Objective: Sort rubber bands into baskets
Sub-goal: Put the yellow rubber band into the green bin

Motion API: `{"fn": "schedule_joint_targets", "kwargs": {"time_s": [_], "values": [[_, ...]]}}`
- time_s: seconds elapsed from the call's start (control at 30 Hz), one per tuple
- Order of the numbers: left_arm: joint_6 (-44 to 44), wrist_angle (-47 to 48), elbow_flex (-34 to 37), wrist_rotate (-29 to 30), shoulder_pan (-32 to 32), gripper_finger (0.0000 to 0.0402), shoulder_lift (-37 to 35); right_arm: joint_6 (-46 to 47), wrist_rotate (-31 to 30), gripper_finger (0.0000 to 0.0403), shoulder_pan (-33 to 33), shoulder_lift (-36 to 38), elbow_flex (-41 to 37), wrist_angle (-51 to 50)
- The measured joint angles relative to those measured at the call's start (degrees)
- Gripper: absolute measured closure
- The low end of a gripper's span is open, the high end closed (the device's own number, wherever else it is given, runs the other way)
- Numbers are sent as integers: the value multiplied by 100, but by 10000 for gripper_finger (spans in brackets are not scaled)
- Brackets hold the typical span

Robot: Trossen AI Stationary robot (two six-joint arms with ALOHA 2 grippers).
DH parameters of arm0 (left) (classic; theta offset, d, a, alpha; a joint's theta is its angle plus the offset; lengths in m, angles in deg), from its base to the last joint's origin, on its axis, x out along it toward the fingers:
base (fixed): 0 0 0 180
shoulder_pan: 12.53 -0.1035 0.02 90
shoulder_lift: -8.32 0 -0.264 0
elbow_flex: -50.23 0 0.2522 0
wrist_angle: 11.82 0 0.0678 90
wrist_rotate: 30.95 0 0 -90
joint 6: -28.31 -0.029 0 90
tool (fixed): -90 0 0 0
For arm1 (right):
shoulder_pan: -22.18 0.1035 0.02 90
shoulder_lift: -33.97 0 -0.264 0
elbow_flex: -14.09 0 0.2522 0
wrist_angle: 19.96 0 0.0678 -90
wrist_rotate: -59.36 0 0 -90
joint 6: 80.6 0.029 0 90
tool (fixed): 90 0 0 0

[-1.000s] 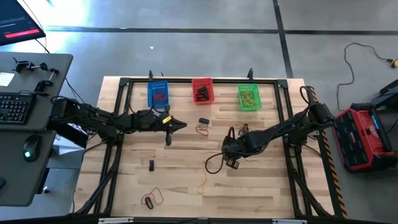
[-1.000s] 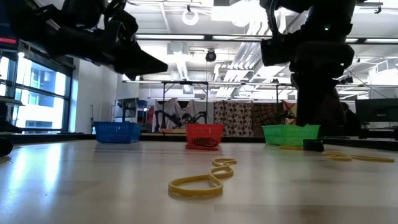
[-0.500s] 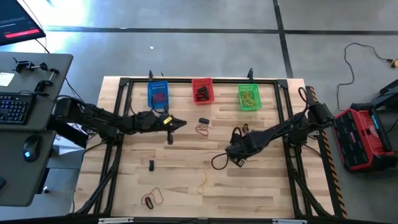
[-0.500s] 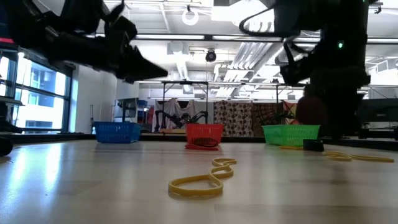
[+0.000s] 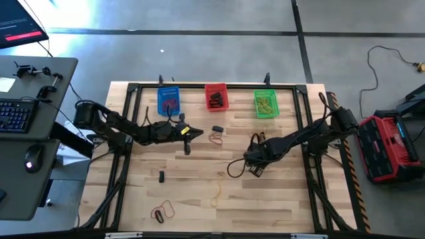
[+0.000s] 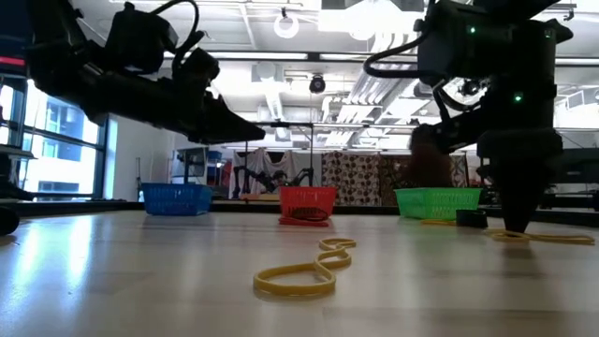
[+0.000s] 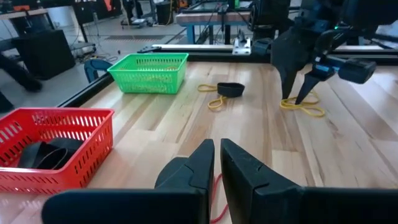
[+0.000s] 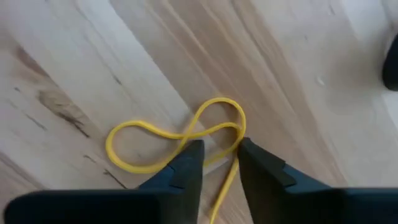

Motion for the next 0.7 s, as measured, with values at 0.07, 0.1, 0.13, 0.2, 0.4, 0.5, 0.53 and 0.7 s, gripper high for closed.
{"fn": "schedule_joint_targets", "kwargs": {"time_s": [0.07, 0.1, 0.13, 0.2, 0.4, 0.5, 0.53, 0.7], "values": [[2, 13, -3, -1, 0, 383, 13, -152, 27, 334, -22, -5, 8, 76], [2, 2, -3, 0, 0, 383, 8, -248, 43, 348, -36, -8, 12, 118], [-3, -3, -3, 1, 0, 383, 7, -303, 63, 363, -55, -10, 24, 154], [-2, -1, -3, 1, 0, 383, 7, -418, 77, 391, -89, -17, 85, 187], [-191, 50, -3, 415, 2, 383, 7, -846, -448, 397, -122, -44, 540, 421], [9, 51, -3, 870, -2, 383, 7, -1156, -632, 400, -134, -48, 850, 318], [28, 50, -3, 917, -6, 383, 7, -1213, -678, 399, -151, -48, 961, 325], [-48, 87, -3, 762, 7, 383, 7, -1587, -1046, 402, -368, -24, 1444, 48]]}}
